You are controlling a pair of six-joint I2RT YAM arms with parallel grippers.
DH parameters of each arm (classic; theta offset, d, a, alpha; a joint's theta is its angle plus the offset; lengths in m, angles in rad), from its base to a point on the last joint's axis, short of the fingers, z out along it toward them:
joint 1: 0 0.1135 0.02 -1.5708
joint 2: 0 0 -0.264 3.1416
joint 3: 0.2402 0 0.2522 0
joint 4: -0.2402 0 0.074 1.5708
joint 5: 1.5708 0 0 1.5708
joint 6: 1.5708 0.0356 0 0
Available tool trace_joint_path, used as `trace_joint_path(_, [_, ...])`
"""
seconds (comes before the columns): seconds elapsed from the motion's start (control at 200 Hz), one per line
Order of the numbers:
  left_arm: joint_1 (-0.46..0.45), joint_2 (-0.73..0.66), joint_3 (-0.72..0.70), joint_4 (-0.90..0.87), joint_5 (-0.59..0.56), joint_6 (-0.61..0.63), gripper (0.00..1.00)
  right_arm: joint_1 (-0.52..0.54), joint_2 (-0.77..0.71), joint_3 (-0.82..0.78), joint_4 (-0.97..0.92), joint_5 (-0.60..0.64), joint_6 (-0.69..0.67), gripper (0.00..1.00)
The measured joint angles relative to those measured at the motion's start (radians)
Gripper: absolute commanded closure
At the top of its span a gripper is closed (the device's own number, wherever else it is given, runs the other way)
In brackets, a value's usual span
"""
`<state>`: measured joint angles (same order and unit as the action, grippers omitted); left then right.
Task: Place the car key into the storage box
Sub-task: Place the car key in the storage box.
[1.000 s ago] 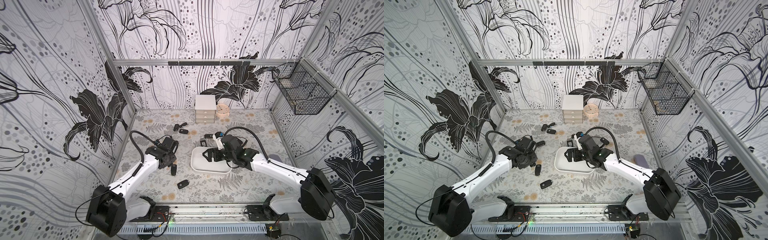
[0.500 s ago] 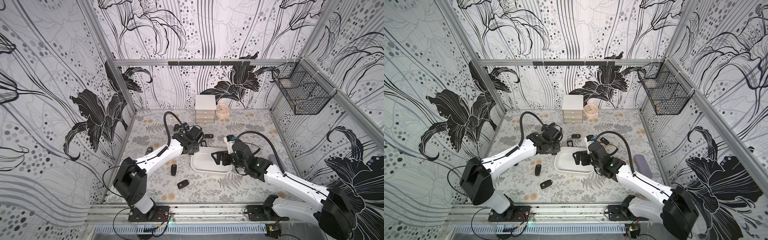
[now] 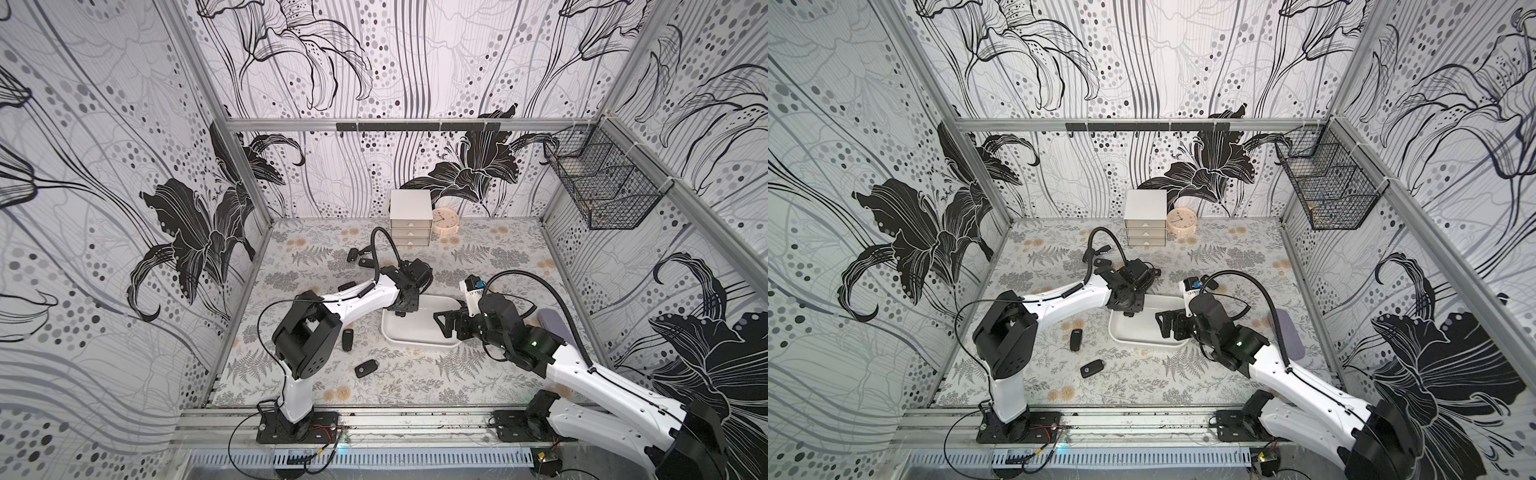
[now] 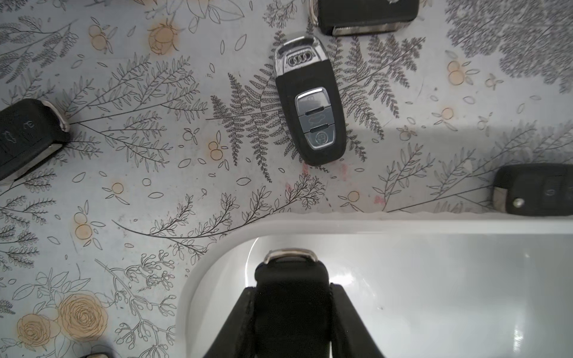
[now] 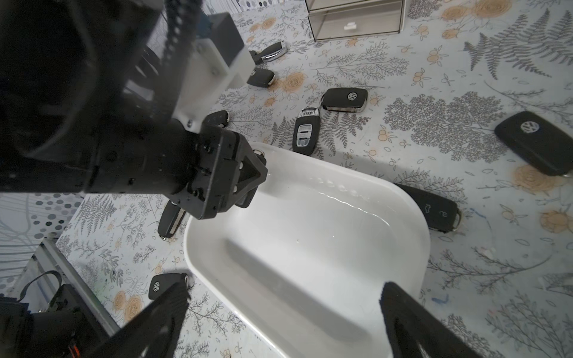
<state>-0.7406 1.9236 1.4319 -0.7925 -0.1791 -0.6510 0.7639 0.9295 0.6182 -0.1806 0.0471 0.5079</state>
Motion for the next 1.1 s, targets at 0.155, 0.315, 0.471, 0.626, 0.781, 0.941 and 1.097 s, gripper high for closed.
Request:
trace_joint_path(0.155, [0.0,0.052,0.016,0.0,-0.003,0.018,0.74,0.0,-0.053,-0.021,-0.026,0.016,0.004,0.0])
trace_joint_path(0.315, [0.001,0.089,0.022,0.0,-0.006,0.023,0.73,0.0,-0.084,-0.022,-0.045,0.033,0.008,0.0])
trace_joint_path(0.471, [0.001,0.101,0.022,0.0,-0.014,0.015,0.73,0.0,-0.092,-0.025,-0.051,0.045,0.016,0.0])
trace_joint_path(0.626, [0.003,0.101,0.021,0.001,-0.019,-0.008,0.66,0.0,-0.077,-0.025,-0.052,0.047,0.023,0.0])
trace_joint_path(0.781, [0.006,0.101,0.01,0.01,-0.019,-0.025,0.61,0.0,-0.054,-0.025,-0.052,0.047,0.023,0.0])
trace_joint_path(0.941, [0.007,0.101,0.006,0.013,-0.019,-0.034,0.56,0.0,-0.038,-0.025,-0.051,0.047,0.023,0.0])
trace_joint_path(1.097, [0.007,0.101,-0.003,0.022,-0.019,-0.042,0.54,0.0,-0.014,-0.025,-0.051,0.045,0.023,0.0])
